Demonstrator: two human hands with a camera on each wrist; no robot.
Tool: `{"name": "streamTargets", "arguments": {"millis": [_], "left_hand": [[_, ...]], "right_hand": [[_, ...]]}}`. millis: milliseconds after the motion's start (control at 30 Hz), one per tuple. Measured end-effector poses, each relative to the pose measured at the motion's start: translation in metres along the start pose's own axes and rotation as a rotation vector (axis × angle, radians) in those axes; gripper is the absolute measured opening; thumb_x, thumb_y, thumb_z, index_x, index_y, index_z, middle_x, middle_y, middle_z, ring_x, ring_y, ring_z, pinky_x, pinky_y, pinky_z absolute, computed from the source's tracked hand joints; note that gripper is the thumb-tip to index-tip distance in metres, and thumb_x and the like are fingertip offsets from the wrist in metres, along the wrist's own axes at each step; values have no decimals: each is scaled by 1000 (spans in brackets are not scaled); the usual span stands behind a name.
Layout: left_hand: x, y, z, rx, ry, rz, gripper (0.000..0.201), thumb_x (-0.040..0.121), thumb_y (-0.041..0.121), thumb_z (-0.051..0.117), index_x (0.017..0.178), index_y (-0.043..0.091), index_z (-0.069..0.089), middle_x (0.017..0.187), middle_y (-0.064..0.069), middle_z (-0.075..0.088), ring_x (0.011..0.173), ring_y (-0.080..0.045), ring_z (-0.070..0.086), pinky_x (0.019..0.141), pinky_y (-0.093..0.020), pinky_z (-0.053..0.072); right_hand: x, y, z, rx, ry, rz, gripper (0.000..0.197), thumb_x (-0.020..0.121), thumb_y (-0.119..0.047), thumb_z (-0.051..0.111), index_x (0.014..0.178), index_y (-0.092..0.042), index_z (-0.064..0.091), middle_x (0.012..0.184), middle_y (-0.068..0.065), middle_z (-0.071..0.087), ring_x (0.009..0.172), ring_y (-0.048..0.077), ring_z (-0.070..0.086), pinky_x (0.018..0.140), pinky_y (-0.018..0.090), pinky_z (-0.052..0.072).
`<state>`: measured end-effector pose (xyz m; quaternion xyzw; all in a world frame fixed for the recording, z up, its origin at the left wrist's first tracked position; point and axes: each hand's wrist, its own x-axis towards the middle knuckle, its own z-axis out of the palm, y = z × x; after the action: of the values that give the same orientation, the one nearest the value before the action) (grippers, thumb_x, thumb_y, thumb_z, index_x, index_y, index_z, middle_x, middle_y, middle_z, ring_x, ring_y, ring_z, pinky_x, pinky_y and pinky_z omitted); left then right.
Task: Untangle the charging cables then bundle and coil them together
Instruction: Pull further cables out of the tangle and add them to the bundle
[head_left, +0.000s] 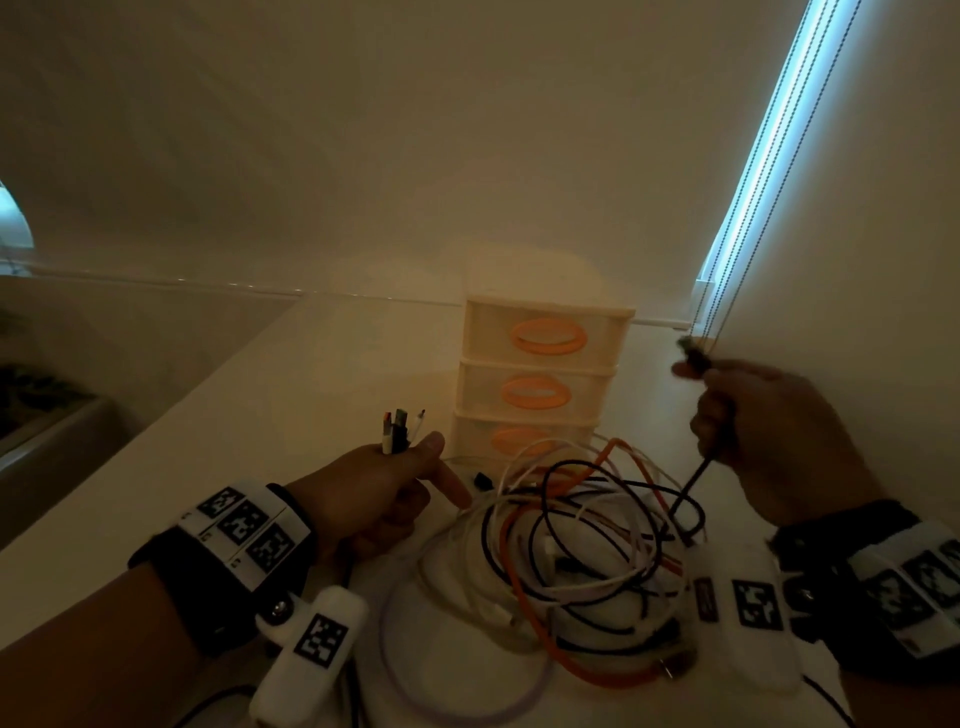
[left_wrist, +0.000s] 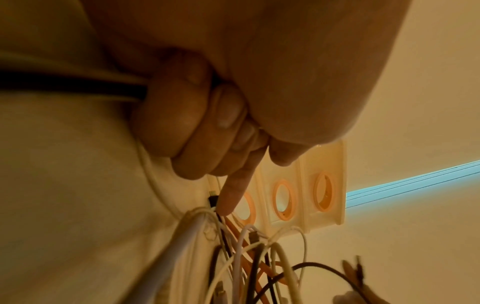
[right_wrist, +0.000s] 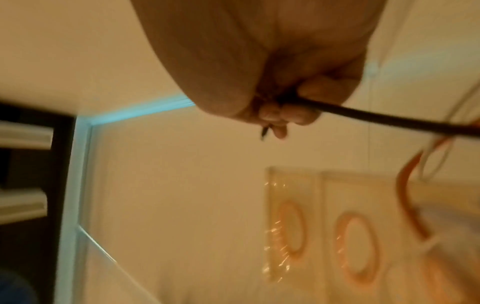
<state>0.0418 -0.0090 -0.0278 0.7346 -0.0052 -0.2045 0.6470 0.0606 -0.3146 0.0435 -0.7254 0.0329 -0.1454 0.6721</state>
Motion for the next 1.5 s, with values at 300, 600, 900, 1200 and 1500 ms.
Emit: {"name": "streamTargets", "arguments": {"millis": [300, 600, 900, 1200, 1500], "left_hand": [[-28, 21, 7, -230, 156, 343, 60, 97, 53, 37, 104, 6, 72, 60, -3, 17, 46, -14, 12, 44, -22, 13], [-47, 24, 27, -312, 0, 334, 35, 90, 46, 50, 87, 11, 54, 57, 2, 21, 46, -11, 14, 41, -18, 17], [-36, 22, 26, -599, 89, 277, 33, 93, 29, 52, 64, 18, 63, 51, 6, 19, 38, -6, 14, 40, -18, 7], [-39, 22, 33, -461, 30, 283, 20, 92, 28, 55, 79, 16, 64, 52, 5, 24, 41, -7, 14, 40, -17, 10], [-32, 24, -2, -783, 122, 356, 28, 103, 27, 40, 86, 13, 57, 51, 7, 19, 36, -6, 17, 33, -16, 12]], "right_hand": [[-72, -16, 91, -97, -270, -443, 9, 98, -13, 57, 103, -16, 64, 80, -4, 75, 49, 17, 62, 47, 24, 52], [-79, 14, 121, -322, -332, -729, 17, 96, -21, 64, 87, -22, 49, 66, -3, 63, 50, 12, 59, 46, 38, 49], [-78, 23, 113, -313, -427, -721, 15, 94, -26, 64, 104, -30, 54, 78, -11, 67, 73, 7, 69, 64, 35, 57], [-73, 24, 110, -297, -461, -710, 25, 92, -16, 66, 98, -25, 44, 73, -1, 64, 63, 19, 64, 58, 47, 52], [-44, 20, 71, -674, -601, -533, 26, 87, -35, 73, 105, -39, 54, 77, -7, 66, 69, 7, 63, 67, 32, 55]]}}
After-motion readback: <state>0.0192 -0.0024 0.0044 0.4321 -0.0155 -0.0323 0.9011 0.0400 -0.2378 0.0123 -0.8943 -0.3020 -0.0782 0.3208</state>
